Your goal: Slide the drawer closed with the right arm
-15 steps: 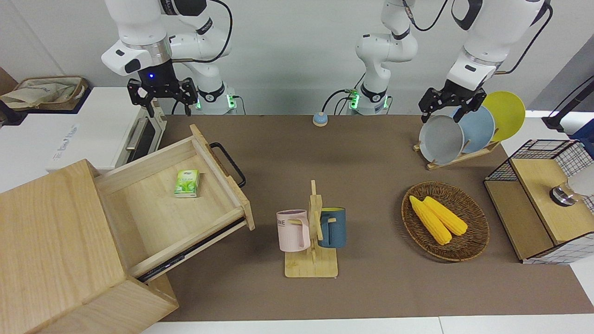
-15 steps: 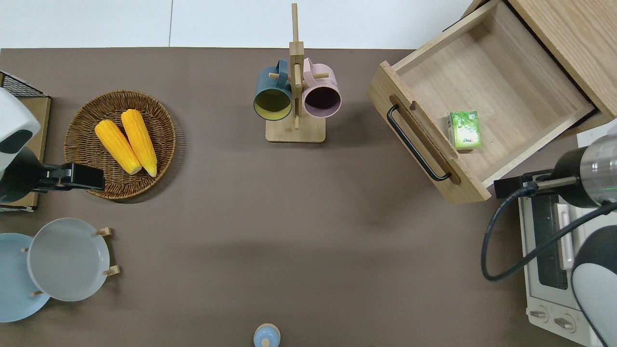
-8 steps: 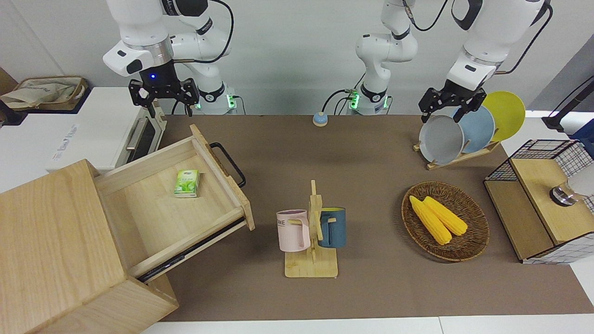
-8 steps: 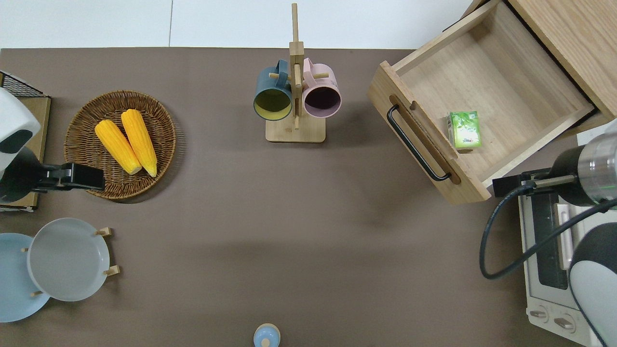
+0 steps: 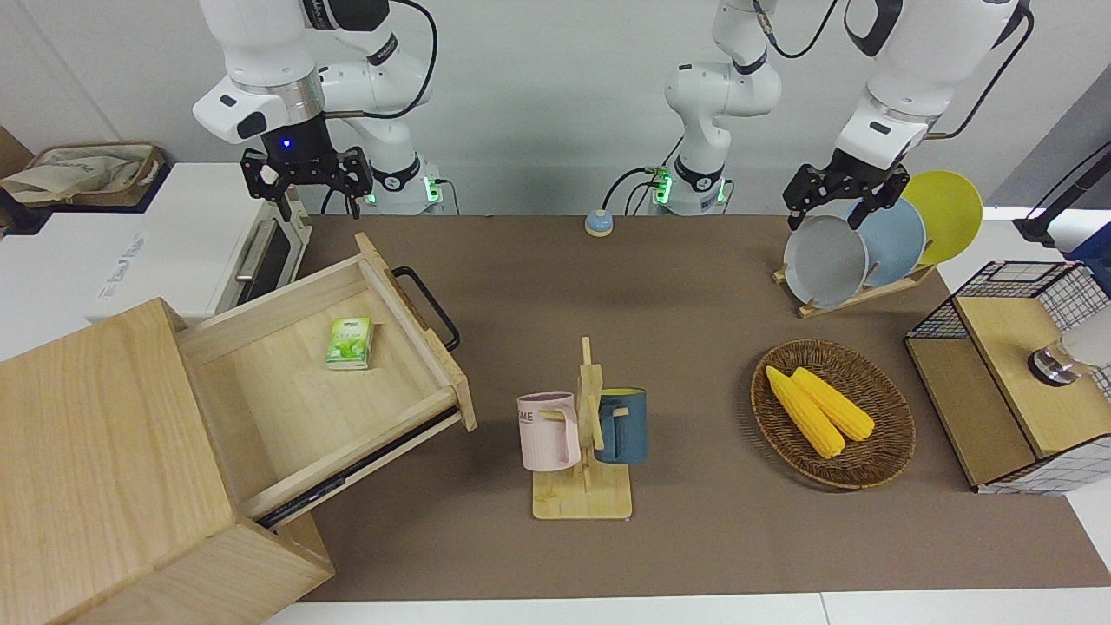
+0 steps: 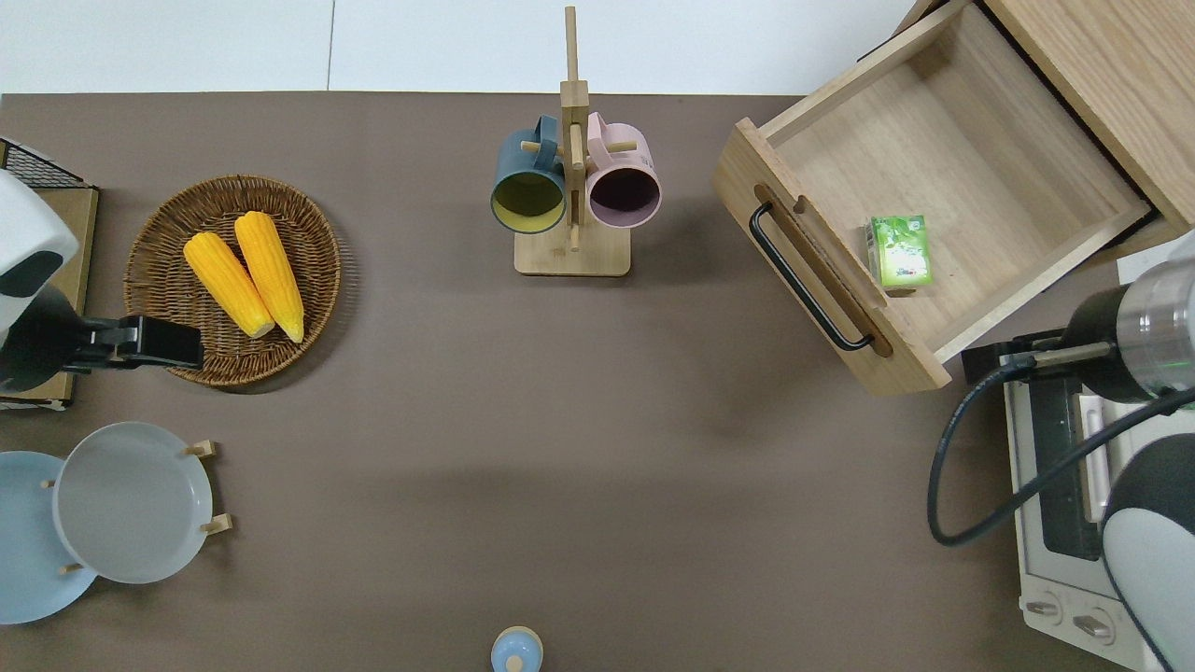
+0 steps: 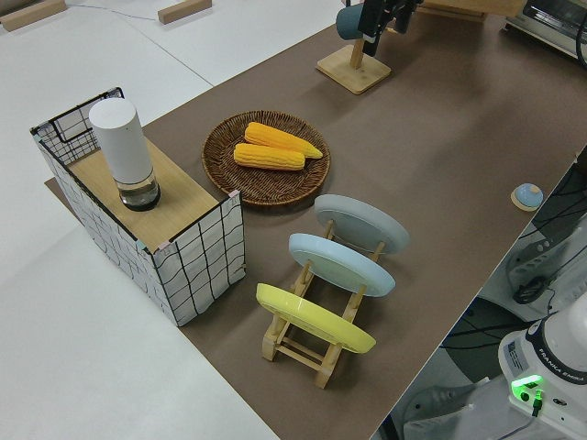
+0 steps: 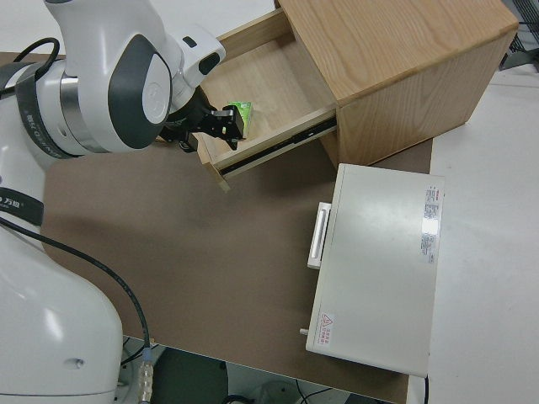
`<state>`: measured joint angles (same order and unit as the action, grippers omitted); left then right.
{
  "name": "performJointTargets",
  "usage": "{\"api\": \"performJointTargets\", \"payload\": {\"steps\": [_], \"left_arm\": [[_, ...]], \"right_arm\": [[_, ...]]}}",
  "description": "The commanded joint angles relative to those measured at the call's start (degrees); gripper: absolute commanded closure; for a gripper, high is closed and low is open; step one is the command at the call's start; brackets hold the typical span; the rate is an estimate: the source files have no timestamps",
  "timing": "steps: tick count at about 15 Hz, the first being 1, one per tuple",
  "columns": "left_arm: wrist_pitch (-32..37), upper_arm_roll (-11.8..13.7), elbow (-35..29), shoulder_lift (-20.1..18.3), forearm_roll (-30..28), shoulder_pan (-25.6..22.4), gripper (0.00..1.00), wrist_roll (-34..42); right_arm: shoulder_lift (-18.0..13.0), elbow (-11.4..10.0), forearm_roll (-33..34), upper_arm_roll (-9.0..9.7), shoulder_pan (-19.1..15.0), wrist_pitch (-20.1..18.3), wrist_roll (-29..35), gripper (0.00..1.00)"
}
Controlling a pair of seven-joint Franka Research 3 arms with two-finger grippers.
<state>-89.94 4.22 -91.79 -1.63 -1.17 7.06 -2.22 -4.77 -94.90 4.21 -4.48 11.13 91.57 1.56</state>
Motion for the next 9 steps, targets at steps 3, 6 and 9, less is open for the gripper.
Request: {"api": "performJointTargets", "payload": {"steps": [3,6,9], "left_arm": [[0.82,0.17,0.12,-0.48,0.73,0.15,0.00,-0.06],[0.74,0.17,0.12,-0.48,0.73,0.15,0.00,-0.06],[0.82,0.17,0.21,-0.48,0.73,0.15,0.00,-0.06]], "right_arm": [[0.64,1.56,-1.82,0.87,0.56,-2.36,5.36,0.919],[0.55,1.56,-2.80,3.60,0.83,-2.53,13.90,1.000],[0.55,1.56,-6.03,4.57,1.00,-2.97,19.34,1.000]]}}
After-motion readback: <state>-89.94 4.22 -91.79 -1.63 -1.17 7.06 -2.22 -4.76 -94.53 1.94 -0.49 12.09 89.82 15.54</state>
